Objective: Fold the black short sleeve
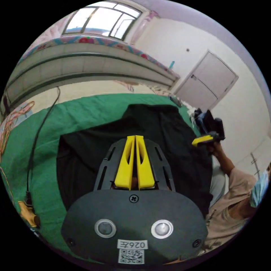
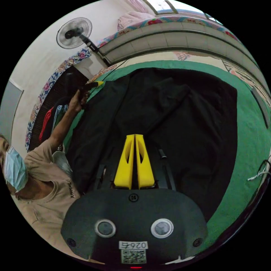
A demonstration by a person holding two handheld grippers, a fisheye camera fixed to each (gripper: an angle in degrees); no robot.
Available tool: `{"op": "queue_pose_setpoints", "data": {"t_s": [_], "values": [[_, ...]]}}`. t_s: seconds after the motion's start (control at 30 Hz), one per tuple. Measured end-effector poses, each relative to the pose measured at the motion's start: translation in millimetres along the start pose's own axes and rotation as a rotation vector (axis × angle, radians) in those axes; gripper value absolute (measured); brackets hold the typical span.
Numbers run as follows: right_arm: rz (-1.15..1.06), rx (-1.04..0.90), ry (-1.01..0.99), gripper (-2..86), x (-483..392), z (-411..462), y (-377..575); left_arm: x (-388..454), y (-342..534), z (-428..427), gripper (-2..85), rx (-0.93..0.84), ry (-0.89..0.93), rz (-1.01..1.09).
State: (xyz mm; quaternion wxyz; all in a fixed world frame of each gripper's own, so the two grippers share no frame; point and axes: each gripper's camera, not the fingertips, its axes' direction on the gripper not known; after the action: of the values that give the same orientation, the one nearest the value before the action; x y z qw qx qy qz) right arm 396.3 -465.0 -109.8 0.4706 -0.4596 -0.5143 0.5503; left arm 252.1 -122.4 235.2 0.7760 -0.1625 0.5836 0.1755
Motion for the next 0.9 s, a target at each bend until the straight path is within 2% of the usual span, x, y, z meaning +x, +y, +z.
{"op": "queue_pose_setpoints", "data": {"t_s": [0.03, 0.07, 0.1, 0.17, 0.27, 0.33, 0.4, 0.43, 0.5, 0.53, 0.57, 0.6, 0.63, 0.7, 0.73, 0.9], "values": [[0.04, 0.018, 0.016, -0.8, 11.2, -7.9, 1.7, 8.3, -4.1, 14.0, -1.0, -0.063, -0.048, 0.037], [0.06, 0.024, 0.027, -0.8, 17.2, -11.4, 2.0, 15.6, -12.9, 48.3, -1.0, -0.241, -0.199, 0.078], [0.098, 0.025, 0.063, -0.7, 29.9, -18.4, 1.7, 18.2, -21.3, 52.1, -1.0, -0.235, -0.181, 0.096], [0.171, 0.066, 0.136, -0.4, 50.4, -36.4, 1.9, 11.5, -35.5, 43.6, -1.0, -0.256, -0.135, -0.022], [0.277, 0.221, 0.199, 1.4, 90.1, -83.6, -3.4, 41.9, -40.7, 20.2, -1.0, -0.154, -0.092, 0.007], [0.356, 0.317, 0.231, 9.0, 128.3, -113.5, -21.8, 69.2, -39.1, 11.9, -1.0, -0.1, -0.03, 0.065], [0.444, 0.387, 0.163, 12.2, 163.5, -125.8, -39.8, 95.4, -37.1, 18.1, -1.0, -0.09, -0.006, 0.121], [0.512, 0.414, 0.055, 12.4, 186.3, -125.6, -51.5, 99.1, -37.4, 23.5, -1.0, -0.106, -0.011, 0.131], [0.57, 0.37, -0.151, 6.0, 210.1, -109.9, -69.7, 100.6, -39.1, 57.4, -1.0, -0.254, -0.092, 0.137], [0.563, 0.382, -0.233, 4.1, 210.1, -108.4, -75.9, 100.1, -38.6, 62.1, -1.0, -0.263, -0.082, 0.153], [0.551, 0.444, -0.229, 3.2, 204.1, -115.8, -73.9, 95.7, -38.9, 54.1, -1.0, -0.221, -0.033, 0.136], [0.521, 0.566, -0.124, 3.8, 186.6, -138.3, -64.1, 90.0, -40.5, 46.7, -1.0, -0.216, 0.011, 0.091], [0.55, 0.598, 0.056, 4.8, 171.0, -161.1, -53.0, 88.9, -40.4, 42.3, -1.0, -0.213, 0.019, 0.077], [0.566, 0.588, 0.247, 6.1, 149.1, -193.2, -35.6, 97.9, -33.1, 13.0, -1.0, -0.169, -0.024, 0.056], [0.519, 0.571, 0.267, 6.0, 130.9, -211.6, -22.8, 103.4, -30.3, 2.5, -1.0, -0.15, -0.034, 0.062], [0.243, 0.537, 0.089, 3.9, 22.2, -249.4, 41.2, 171.0, 11.4, -109.8, -1.0, 0.035, -0.046, 0.108]]}}
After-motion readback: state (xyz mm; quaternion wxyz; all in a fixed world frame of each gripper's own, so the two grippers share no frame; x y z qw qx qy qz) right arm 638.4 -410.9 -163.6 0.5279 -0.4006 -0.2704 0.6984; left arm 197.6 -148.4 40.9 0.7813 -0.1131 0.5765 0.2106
